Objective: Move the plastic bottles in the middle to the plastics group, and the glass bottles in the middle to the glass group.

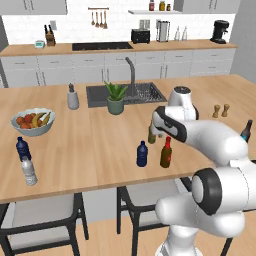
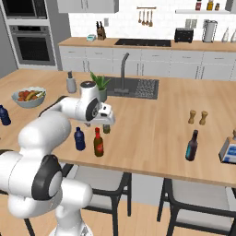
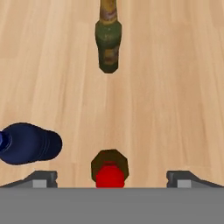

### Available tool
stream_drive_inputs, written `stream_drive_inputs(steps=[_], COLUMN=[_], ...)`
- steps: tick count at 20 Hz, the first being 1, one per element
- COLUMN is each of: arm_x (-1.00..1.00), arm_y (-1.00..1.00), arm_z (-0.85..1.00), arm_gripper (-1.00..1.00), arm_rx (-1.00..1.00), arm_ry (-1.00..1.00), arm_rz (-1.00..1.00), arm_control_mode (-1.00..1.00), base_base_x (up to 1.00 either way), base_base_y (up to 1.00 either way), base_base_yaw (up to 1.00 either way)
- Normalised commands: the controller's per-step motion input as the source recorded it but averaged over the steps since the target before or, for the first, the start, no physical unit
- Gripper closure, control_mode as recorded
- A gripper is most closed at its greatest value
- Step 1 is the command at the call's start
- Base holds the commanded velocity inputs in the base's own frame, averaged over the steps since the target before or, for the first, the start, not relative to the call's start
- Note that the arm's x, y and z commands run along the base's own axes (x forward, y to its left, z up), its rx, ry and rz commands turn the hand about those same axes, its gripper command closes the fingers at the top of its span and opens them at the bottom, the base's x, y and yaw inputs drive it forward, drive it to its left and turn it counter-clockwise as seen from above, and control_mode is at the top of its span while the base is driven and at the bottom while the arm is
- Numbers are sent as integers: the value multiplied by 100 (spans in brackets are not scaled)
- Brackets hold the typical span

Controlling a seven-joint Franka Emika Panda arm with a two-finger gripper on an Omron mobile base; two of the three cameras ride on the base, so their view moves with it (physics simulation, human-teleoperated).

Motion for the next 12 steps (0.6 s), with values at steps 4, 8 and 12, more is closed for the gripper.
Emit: stream_drive_inputs(steps=[4,8,12], arm_x=[17,-15,-13], arm_y=[0,0,0], arm_z=[-26,-15,-10], arm_gripper=[-100,-100,-100], arm_rx=[2,0,0], arm_ry=[0,0,0], arm_rz=[0,0,0], arm_control_mode=[-100,-100,-100], base_base_x=[0,0,0], base_base_y=[0,0,0], base_base_yaw=[0,0,0])
